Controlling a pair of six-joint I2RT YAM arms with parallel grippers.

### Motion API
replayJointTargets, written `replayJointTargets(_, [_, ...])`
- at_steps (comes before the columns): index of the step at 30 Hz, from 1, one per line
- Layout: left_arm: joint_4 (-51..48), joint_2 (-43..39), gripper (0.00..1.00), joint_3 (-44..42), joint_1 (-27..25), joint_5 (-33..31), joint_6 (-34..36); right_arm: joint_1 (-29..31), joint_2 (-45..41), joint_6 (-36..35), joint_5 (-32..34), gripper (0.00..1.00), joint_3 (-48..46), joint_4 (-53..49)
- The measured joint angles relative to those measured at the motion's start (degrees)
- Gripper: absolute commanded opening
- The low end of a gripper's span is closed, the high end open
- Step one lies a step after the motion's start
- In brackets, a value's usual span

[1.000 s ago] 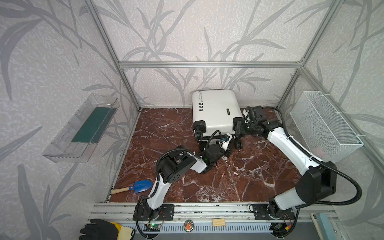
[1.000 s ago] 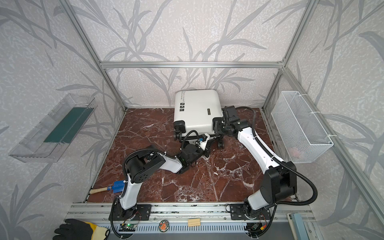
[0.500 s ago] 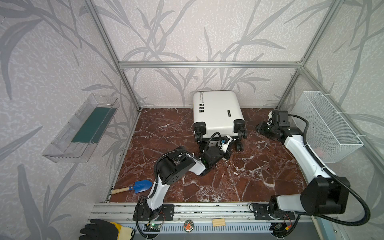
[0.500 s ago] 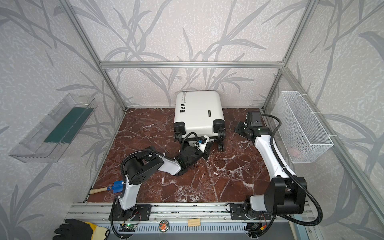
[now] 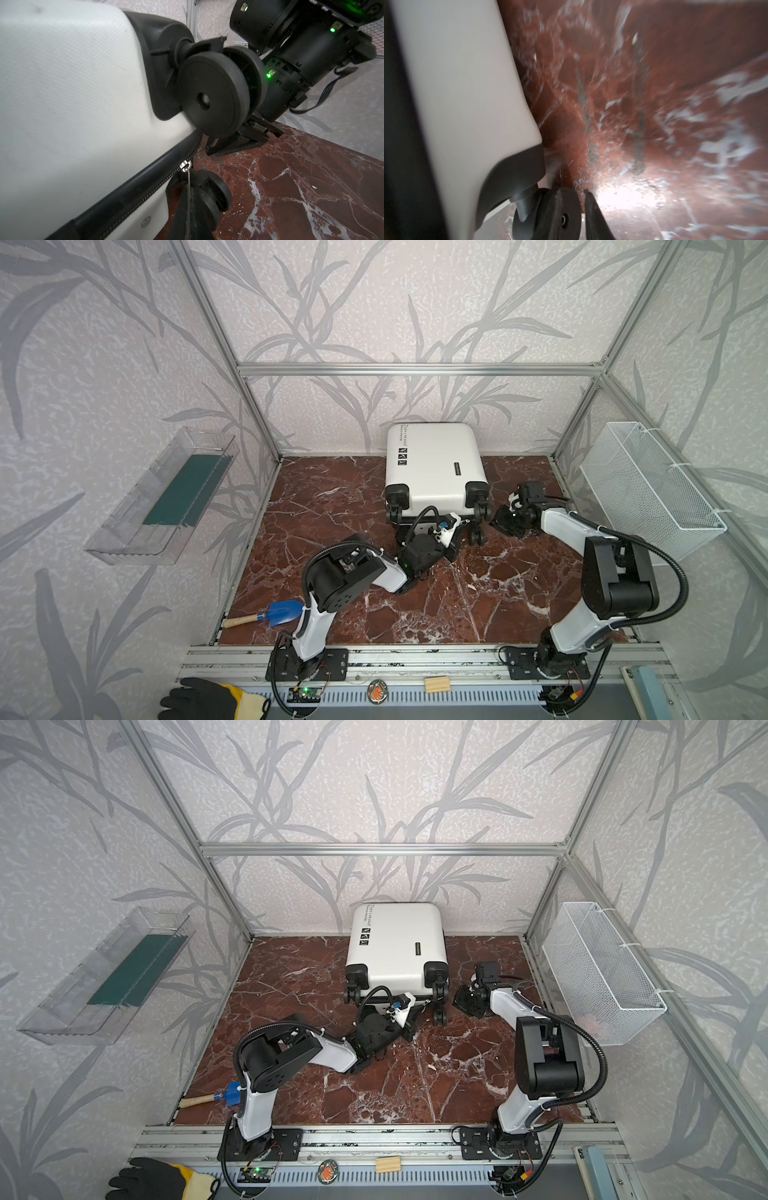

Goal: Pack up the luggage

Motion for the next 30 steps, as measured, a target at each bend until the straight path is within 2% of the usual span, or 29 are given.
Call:
replayJointTargets(11, [0.09,-1.03,0.00,-1.62,-0.02,0.42,-0.07,4.48,2.78,4.59,-0.87,0.14,-4.96,7.45])
replayJointTargets(23, [-0.20,-1.03,0.00,-1.29,-1.68,-0.11,-0.61,12.07,3.21,8.39,1.20,0.12,-5.53,9.07])
replayJointTargets(30, [0.13,-1.03,0.00,-1.33,-2.29,-1.73,-0.59,12.74,3.72,9.01,1.14,0.12,-5.53,9.44])
